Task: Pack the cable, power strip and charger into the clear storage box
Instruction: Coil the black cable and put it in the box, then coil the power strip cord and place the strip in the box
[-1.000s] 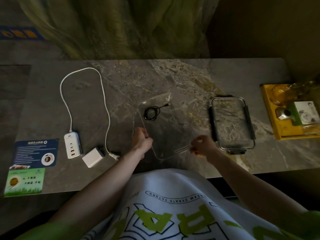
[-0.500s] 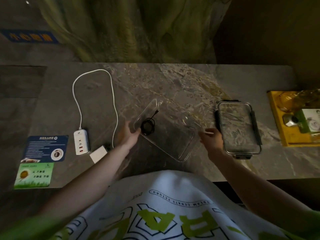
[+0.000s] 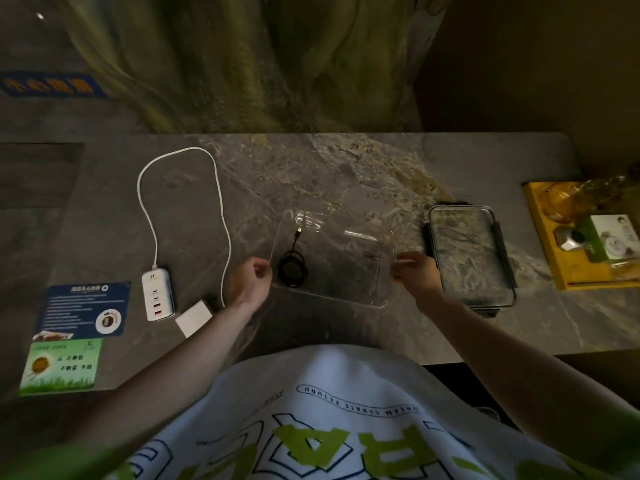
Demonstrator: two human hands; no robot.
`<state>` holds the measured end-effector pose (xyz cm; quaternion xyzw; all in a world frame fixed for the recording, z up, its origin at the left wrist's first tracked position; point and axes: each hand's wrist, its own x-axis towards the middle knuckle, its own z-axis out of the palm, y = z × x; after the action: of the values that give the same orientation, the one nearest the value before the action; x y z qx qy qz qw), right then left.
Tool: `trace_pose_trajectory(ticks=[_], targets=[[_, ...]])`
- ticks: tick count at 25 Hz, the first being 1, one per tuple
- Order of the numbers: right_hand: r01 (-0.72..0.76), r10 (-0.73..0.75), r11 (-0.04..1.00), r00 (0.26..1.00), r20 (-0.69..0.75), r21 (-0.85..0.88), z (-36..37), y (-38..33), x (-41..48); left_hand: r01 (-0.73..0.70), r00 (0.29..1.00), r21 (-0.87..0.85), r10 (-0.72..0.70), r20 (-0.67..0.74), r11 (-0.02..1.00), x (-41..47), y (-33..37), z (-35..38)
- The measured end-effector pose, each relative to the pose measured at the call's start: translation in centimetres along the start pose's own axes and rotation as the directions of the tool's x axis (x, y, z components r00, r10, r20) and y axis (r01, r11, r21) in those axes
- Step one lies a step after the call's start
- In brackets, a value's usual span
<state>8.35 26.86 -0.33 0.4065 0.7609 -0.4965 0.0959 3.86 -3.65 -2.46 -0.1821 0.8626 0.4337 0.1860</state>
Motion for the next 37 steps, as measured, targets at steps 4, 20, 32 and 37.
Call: trace_pose_trajectory(ticks=[4,20,32,37], targets=[[0.086,-0.086,0.995,0.996,0.002,0.044,0.7,-1.8,1.4,0.082,0.993,-0.025,-0.079,0.085,0.996,-1.0,-1.0,-0.1],[0.59,-0.557,0.692,0.803,0.211,-0.417,6.3,-6.6,-4.2,0.133,0.973,-0.019,-0.135,-0.189,0.991,-1.2,-6.2,-7.5],[0.876,-0.503,0.218,0.478,0.72,-0.43,23.8,-13.2,-9.7,0.291,0.939,0.028,-0.28,-0.201,0.956,2.6,-13.0,-16.1],[0.93,-0.378,-0.014,0.336,0.863,-0.368,29.4,-14.5,-11.6,0.284,0.942,-0.043,-0.287,-0.173,0.958,3.6,-14.1,-16.2]])
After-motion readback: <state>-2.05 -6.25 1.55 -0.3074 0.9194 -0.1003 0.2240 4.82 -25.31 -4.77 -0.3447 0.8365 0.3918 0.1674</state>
